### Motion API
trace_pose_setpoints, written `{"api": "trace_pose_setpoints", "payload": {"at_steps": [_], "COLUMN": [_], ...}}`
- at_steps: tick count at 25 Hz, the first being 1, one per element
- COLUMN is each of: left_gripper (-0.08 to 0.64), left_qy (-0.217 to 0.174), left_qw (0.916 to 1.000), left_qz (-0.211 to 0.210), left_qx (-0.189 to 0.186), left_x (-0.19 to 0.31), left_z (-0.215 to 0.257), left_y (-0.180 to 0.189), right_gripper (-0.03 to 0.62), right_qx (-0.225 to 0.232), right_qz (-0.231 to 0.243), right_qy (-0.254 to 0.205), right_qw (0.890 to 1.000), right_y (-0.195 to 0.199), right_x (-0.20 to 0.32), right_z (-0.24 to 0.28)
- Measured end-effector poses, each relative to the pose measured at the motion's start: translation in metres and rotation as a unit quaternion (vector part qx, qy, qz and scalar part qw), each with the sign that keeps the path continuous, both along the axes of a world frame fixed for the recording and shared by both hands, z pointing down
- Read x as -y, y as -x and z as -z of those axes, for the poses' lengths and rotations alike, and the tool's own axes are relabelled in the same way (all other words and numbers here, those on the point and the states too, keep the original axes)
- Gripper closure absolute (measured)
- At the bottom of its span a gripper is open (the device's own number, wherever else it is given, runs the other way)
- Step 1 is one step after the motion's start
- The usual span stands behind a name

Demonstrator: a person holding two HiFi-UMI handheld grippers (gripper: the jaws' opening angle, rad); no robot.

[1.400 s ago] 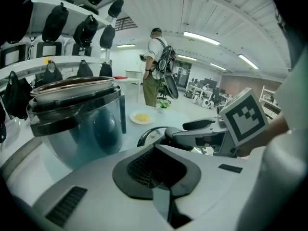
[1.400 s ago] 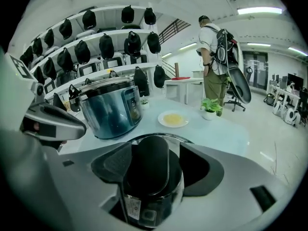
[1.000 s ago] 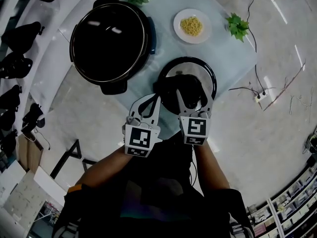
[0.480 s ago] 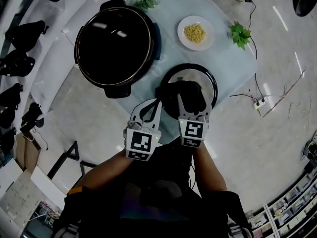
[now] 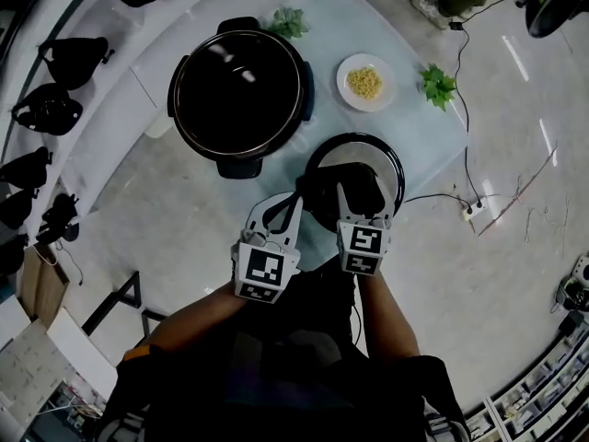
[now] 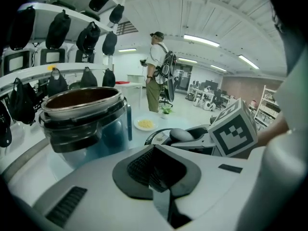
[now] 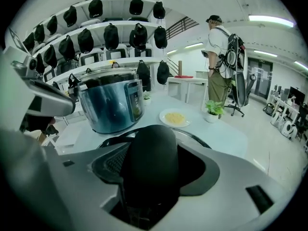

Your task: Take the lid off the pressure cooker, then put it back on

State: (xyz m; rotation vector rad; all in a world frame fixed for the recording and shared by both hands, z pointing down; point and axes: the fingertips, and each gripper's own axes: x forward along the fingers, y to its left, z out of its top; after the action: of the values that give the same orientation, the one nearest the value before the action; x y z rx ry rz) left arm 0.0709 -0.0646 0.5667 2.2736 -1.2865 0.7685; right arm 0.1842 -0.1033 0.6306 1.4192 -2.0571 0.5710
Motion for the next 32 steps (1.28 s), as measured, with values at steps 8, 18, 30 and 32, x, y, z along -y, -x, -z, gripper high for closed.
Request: {"api": "trace_pose_setpoints", "payload": {"at_steps": [8, 18, 30, 32], "left_gripper": [0.554, 0.554, 0.554, 0.554], "left_qy": [-0.036, -0.081, -0.114, -0.116], "left_qw": [0.9984, 0.9918, 0.9656, 0.9597], "left_qz": [-0.002, 0.080, 0.232, 0.255], "left_qx": [-0.043, -0.059, -0.028, -0.020], "left_x": [0.005, 0.031, 0.029, 0.025], "left_z": [0.069, 0.121, 0.141, 0.143], "left_y": [0.000, 0.049, 0.131, 0.144], "right_gripper": [0.292, 0.293, 0.293, 0.293], "right_qx": [0.004, 0.013, 0.044, 0.051], "right_qz": [0.023, 0.116, 0.325, 0.353], "right_qy": [-0.023, -0.066, -0.104, -0.101], "right_qw": [0.999, 0.991, 0.939, 0.929], "right_y": [-0.003, 0.001, 0.091, 0.108], "right_x": [-0.005, 0.017, 0.079, 0.084], "right_z": [0.085, 0.184, 0.236, 0.238]}}
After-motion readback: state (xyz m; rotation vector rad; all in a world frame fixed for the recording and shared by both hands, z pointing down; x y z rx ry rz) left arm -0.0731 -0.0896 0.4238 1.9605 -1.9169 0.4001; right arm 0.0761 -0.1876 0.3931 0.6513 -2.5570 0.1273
